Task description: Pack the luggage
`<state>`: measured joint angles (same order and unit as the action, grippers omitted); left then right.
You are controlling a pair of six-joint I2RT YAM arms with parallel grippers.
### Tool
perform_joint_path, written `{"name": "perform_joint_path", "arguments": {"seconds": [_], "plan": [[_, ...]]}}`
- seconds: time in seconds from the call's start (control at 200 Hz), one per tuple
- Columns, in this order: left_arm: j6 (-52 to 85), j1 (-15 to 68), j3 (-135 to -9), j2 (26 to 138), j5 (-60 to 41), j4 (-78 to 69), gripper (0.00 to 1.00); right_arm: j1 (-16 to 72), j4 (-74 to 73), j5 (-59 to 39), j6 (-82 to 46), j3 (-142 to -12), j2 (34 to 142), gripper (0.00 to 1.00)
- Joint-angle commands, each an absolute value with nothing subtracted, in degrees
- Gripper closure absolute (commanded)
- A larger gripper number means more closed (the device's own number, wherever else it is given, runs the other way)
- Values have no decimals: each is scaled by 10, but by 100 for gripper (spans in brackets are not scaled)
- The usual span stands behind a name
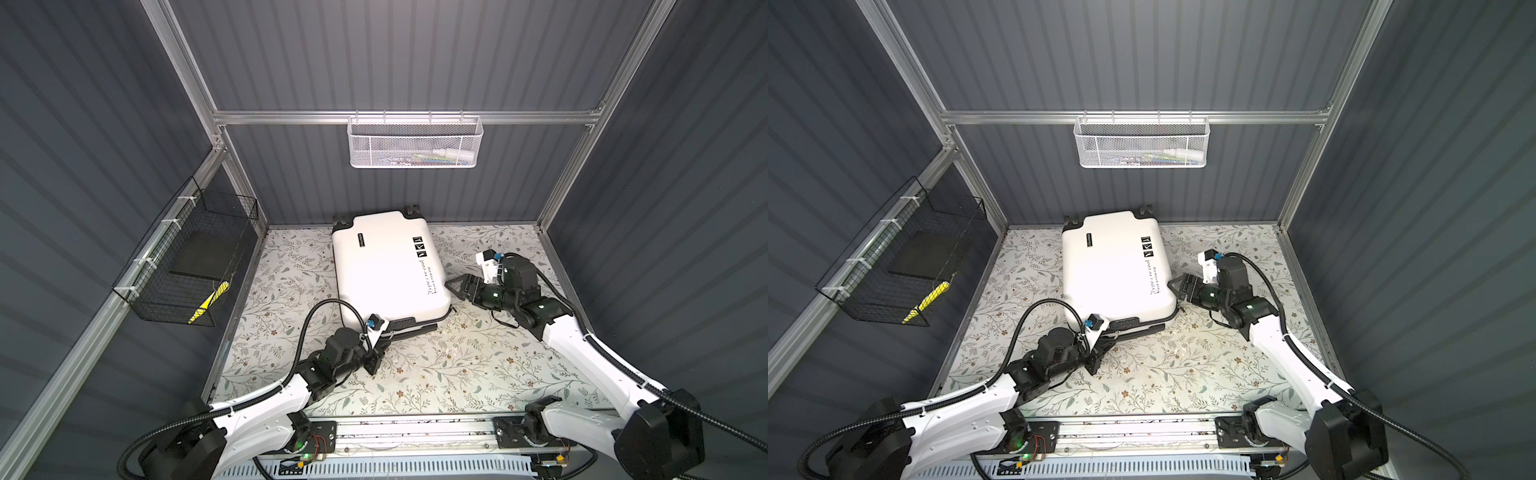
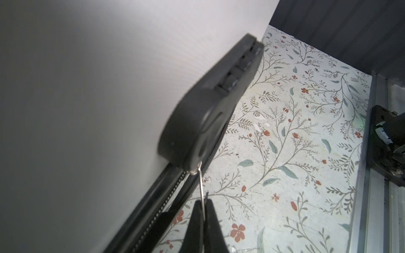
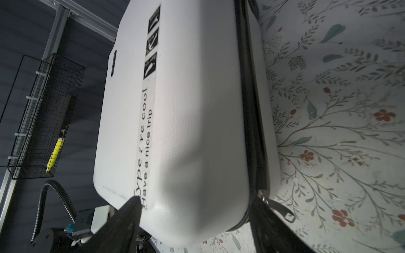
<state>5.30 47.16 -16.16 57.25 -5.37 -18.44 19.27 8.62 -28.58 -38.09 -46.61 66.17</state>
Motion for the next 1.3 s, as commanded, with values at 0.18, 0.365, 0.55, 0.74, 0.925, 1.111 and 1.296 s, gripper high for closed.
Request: {"name": "perform_joint_path", "arguments": {"seconds": [0.18, 0.365, 0.55, 0.74, 0.925, 1.111, 1.296], "plan": [[16, 481, -205, 577, -108, -221, 100, 228, -7, -343, -418, -415, 679, 21], [-7, 519, -232, 603, -97, -224, 100, 270, -61, -342, -454, -404, 708, 23], [-31, 558, -258, 635, -84, -226, 100, 306, -91, -325, -483, -409, 729, 25], [-45, 571, -281, 656, -75, -237, 100, 330, -112, -311, -505, -415, 742, 26], [-51, 572, -313, 694, -81, -246, 100, 358, -117, -297, -511, -431, 763, 27], [-50, 573, -334, 720, -78, -256, 100, 370, -117, -293, -513, -443, 774, 27], [-43, 573, -328, 708, -58, -248, 100, 370, -92, -280, -499, -449, 766, 27]]}}
